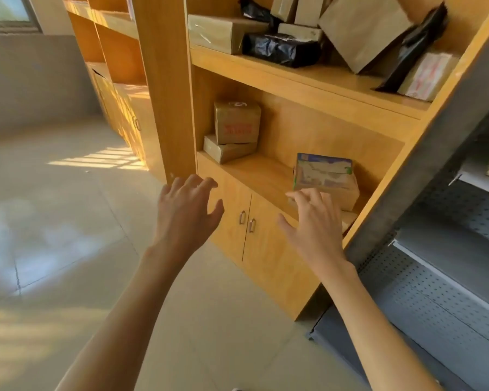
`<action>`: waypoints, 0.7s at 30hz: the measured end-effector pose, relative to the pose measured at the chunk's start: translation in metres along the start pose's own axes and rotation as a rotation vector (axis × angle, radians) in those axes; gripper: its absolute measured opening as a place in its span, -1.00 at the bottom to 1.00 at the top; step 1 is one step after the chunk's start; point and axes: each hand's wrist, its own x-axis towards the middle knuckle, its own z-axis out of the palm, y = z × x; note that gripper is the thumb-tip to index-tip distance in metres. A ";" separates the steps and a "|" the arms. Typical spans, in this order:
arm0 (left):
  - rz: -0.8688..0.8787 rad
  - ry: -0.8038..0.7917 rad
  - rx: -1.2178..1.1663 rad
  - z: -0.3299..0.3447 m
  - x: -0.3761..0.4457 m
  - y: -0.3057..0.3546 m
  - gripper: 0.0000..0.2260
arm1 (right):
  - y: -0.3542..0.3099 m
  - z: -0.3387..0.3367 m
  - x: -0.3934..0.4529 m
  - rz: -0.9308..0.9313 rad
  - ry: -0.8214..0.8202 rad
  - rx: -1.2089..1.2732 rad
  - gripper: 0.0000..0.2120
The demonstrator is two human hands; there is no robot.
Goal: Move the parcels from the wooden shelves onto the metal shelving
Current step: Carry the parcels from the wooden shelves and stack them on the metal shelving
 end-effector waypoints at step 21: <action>0.193 -0.097 0.035 0.116 0.253 -0.079 -0.66 | 0.007 0.155 0.225 0.176 0.026 -0.009 -0.61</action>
